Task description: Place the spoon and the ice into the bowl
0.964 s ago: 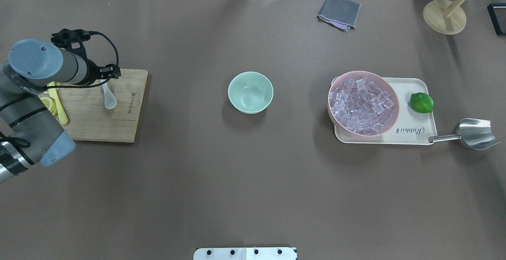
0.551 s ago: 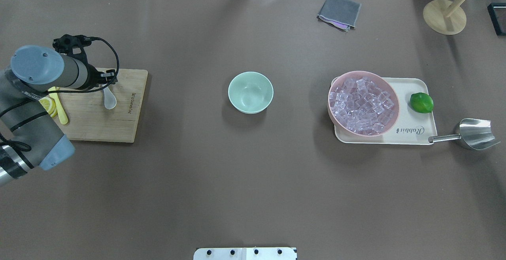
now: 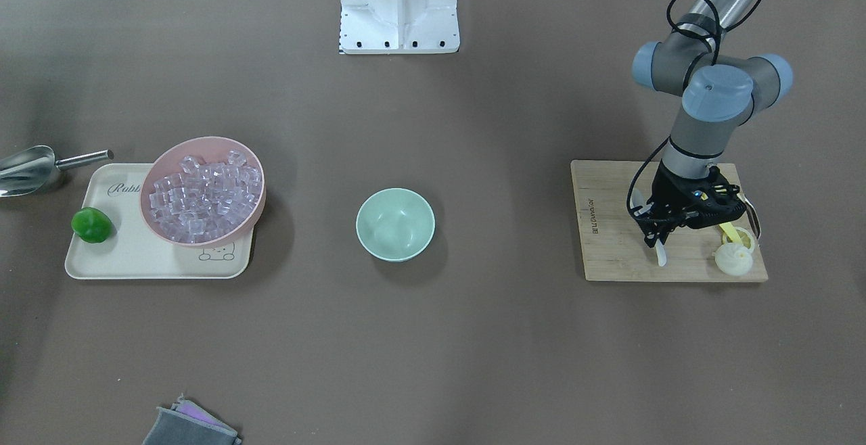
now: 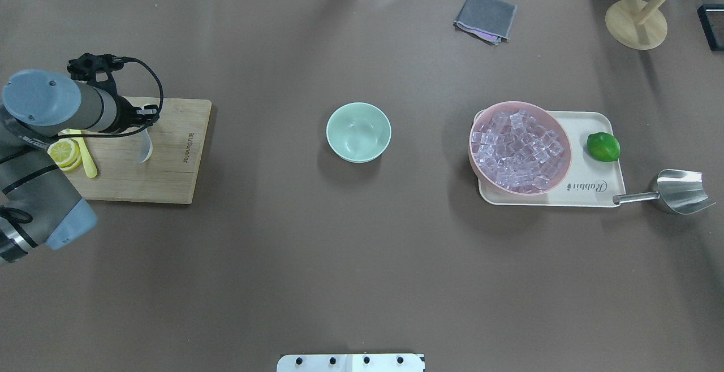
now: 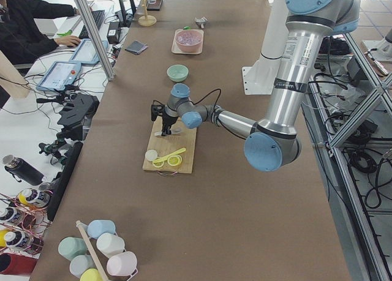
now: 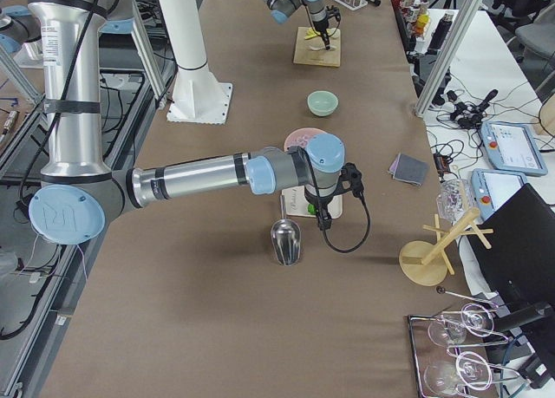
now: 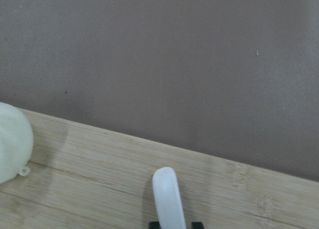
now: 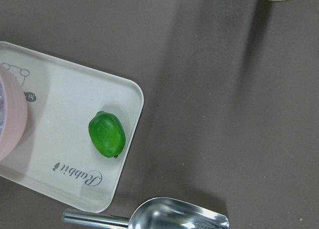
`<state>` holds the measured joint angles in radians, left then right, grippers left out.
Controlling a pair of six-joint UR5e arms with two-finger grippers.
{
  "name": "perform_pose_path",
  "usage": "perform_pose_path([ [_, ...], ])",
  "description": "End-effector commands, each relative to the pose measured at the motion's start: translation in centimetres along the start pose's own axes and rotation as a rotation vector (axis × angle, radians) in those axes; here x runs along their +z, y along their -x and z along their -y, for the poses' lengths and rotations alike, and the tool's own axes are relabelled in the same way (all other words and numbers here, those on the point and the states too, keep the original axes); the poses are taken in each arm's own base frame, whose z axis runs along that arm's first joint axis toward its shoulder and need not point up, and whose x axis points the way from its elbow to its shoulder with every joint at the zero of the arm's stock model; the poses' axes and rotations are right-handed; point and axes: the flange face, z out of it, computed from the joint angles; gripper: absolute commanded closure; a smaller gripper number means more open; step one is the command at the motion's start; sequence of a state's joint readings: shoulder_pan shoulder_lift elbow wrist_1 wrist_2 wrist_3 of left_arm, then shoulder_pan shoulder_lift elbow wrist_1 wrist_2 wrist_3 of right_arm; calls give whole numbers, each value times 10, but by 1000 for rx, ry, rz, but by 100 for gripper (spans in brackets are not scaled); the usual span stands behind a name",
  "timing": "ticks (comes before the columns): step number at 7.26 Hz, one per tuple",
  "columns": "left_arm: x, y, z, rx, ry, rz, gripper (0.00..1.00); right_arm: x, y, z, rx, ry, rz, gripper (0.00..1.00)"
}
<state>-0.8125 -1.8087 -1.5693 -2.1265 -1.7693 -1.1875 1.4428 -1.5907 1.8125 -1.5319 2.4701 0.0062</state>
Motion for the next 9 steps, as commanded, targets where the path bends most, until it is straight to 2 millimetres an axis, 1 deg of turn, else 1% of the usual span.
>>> perform_pose_path([
  [1, -49, -9, 30, -20, 24, -46, 100, -14, 44, 6, 58, -28, 11, 0],
  [2, -68, -26, 38, -24, 25, -65, 100, -6, 70, 9, 62, -14, 16, 0],
  [3, -77, -49, 46, -25, 17, -87, 100, 5, 96, 13, 69, -5, 20, 0],
  [5, -96, -92, 58, -54, 3, -130, 100, 25, 143, 25, 131, -75, 41, 0],
  [6, -102, -108, 60, -64, 5, -137, 100, 40, 170, 32, 186, -123, 26, 0],
  [7, -109, -120, 62, -62, 3, -155, 100, 53, 206, 48, 192, -146, 16, 0],
  [8, -111, -137, 53, -75, 13, -174, 100, 73, 246, 60, 174, -169, -5, 0],
  [9, -113, -167, 38, -93, 31, -202, 100, 82, 271, 71, 175, -195, -15, 0],
])
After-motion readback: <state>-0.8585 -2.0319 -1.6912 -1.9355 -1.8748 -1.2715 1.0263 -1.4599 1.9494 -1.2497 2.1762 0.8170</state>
